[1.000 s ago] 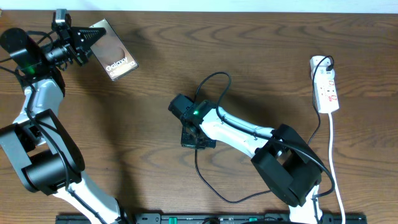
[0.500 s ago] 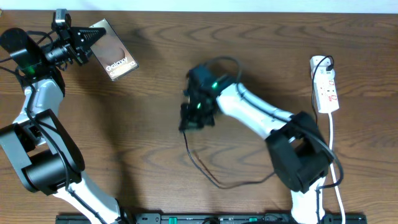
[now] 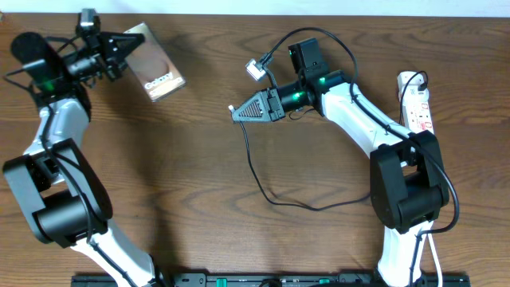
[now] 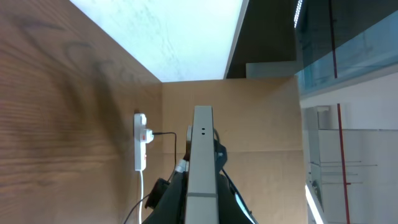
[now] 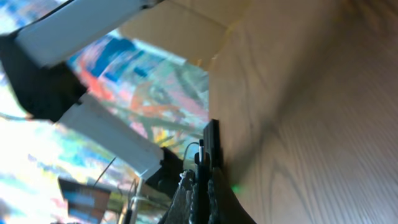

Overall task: Plug charger to phone and switch on socket
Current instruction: 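Lift the connector with the right gripper toward the phone's bottom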

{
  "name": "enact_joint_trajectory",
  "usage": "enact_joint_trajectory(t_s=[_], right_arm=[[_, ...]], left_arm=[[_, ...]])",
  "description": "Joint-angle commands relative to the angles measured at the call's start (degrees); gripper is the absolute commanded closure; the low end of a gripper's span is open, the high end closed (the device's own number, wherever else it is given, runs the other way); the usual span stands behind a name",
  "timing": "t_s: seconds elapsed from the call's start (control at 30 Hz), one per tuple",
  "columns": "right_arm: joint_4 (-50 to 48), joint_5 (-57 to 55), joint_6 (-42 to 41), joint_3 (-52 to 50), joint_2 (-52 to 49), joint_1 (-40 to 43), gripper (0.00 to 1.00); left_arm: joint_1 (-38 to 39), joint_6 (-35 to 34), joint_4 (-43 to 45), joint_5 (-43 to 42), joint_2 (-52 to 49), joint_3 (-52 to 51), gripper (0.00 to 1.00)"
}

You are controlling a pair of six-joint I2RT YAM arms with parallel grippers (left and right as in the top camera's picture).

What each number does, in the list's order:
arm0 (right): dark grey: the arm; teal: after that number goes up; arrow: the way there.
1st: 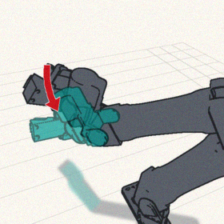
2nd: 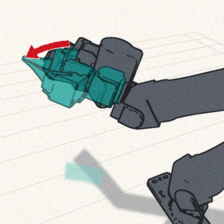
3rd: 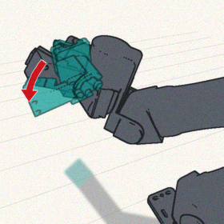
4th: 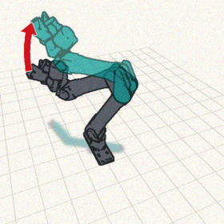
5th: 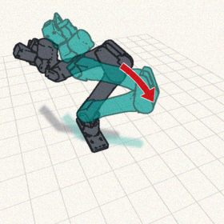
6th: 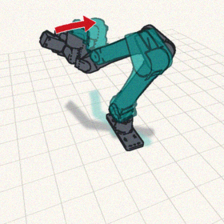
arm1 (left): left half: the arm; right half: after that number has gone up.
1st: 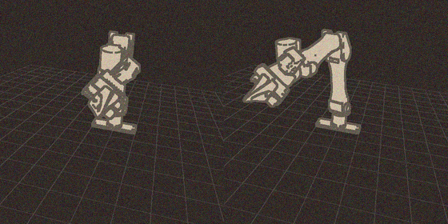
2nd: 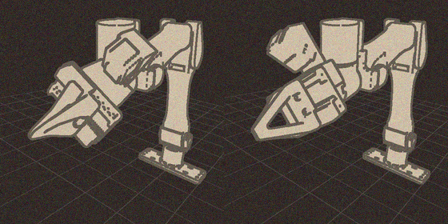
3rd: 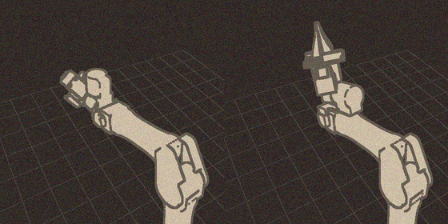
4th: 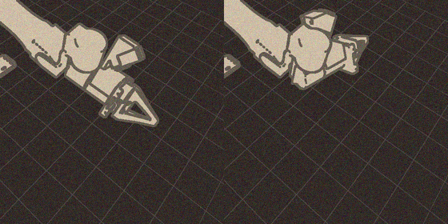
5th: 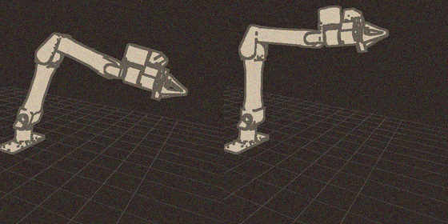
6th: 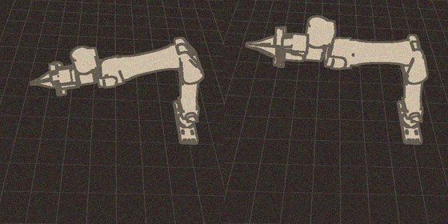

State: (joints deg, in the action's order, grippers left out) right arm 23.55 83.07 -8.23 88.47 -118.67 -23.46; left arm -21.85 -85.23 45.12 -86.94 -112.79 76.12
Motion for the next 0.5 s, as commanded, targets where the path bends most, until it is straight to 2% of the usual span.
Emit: enact_joint_trajectory(t_s=[0.0, 0.1, 0.27, 0.47], right_arm=[[-2.05, 6.38, 2.78, 0.68, -0.07, -1.03, 0.99], [-4.46, 6.38, 0.13, 0.68, -0.07, -1.49, 0.99], [-8.76, 6.32, -2.67, 0.68, -0.07, -1.92, 0.99], [-12.76, 6.23, -7.13, 0.68, -0.07, -1.7, 0.99]], left_arm=[[3.19, 0.5, 0.44, 4.59, 0.17, 0.98, 0.92], [5.68, 0.5, 2.19, 7.19, 0.17, 1.01, 0.92], [9.25, 0.48, 11.04, 8.52, 0.17, 1.01, 0.93], [10.45, 0.39, 11.82, 12.39, 0.17, 1.01, 0.93]])
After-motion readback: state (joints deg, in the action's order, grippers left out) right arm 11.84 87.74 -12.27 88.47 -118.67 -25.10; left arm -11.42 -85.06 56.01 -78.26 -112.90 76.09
